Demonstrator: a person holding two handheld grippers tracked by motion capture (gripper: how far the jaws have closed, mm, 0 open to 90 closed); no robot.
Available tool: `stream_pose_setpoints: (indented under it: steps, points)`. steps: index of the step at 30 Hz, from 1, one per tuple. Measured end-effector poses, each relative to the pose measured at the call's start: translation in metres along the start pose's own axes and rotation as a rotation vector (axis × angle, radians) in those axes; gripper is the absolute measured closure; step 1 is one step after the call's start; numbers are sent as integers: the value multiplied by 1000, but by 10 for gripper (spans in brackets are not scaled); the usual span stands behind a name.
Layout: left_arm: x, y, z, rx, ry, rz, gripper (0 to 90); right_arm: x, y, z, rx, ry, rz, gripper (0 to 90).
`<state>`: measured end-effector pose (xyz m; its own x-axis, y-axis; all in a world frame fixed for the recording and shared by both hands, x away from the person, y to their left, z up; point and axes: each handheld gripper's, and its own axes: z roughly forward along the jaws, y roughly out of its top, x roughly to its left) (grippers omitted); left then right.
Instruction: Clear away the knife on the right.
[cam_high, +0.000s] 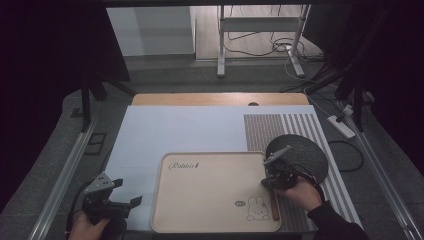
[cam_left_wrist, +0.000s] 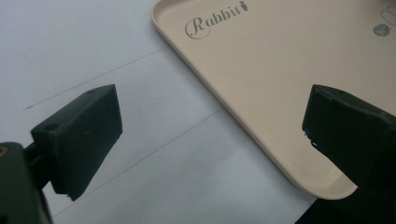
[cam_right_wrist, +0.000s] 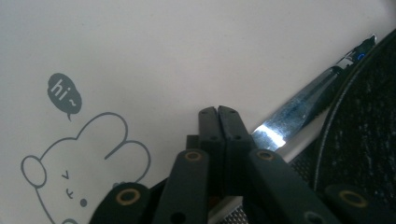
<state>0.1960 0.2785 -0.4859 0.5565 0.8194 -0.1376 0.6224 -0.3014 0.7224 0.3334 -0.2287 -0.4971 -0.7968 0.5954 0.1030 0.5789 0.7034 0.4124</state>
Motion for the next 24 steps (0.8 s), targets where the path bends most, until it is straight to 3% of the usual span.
stream_pose_setpoints:
  steps: [5,10,16,20,23,24]
  points:
    - [0,0,0,2,1,1,49,5,4,-3,-45,3,-28,808]
    - [0,0,0,2,0,-1,49,10,7,-7,-80,-37,-64,678]
    - [0,0,0,2,-1,-3,49,9,10,-13,-167,-56,-38,350]
    - [0,0,0,2,-1,-3,49,9,11,-12,-186,-92,-9,109]
    - [1,0,0,2,-2,-3,49,7,11,-10,-206,-123,23,0]
    - [1,0,0,1,-3,-4,49,7,11,-10,-212,-123,31,0]
